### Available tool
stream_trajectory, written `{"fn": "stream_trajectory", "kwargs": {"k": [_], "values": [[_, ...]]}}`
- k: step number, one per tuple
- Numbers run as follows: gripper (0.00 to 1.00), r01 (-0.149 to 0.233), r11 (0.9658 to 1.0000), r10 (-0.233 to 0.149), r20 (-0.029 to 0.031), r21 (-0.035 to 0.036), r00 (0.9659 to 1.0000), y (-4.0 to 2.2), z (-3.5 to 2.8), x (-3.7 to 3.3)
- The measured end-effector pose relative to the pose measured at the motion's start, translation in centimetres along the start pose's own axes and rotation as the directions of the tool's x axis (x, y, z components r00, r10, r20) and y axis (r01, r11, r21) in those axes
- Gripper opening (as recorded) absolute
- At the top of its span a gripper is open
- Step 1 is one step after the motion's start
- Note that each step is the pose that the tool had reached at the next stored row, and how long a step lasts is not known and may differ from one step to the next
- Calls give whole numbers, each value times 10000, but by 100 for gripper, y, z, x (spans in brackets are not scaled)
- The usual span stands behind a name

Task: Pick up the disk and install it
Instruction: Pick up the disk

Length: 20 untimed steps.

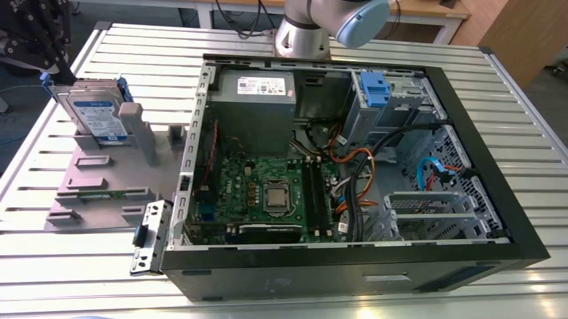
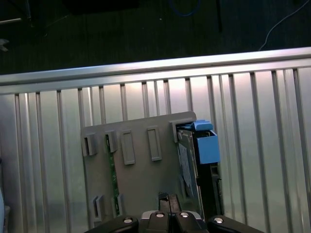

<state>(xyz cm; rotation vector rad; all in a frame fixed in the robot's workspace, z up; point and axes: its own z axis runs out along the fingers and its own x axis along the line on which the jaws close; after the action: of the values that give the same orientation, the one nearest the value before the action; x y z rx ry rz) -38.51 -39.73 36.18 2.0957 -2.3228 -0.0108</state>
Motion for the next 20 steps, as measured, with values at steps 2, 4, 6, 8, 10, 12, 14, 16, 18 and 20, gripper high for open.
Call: {"fn": "stream_trajectory", "kwargs": {"k": [2, 4, 6, 8, 10, 12, 14, 16, 18, 20], "values": [[11, 13, 10000, -13, 0, 0, 10000, 0, 0, 0], [11, 27, 10000, -27, -1, 0, 10000, 0, 0, 0], [11, 40, 10000, -40, -1, 0, 10000, 0, 0, 0], [11, 53, 10000, -53, -1, 0, 10000, 0, 0, 0], [11, 65, 10000, -65, -2, 0, 10000, 0, 0, 0], [11, 79, 10000, -79, -1, 0, 10000, 0, 0, 0], [11, 91, 10000, -91, -1, 1, 10000, 0, 0, 0], [11, 104, 9999, -104, -2, 1, 9999, 0, 0, 0], [11, 116, 9999, -116, -2, 0, 9999, 0, 0, 0], [11, 128, 9999, -128, -2, 1, 9999, 0, 0, 0]]}}
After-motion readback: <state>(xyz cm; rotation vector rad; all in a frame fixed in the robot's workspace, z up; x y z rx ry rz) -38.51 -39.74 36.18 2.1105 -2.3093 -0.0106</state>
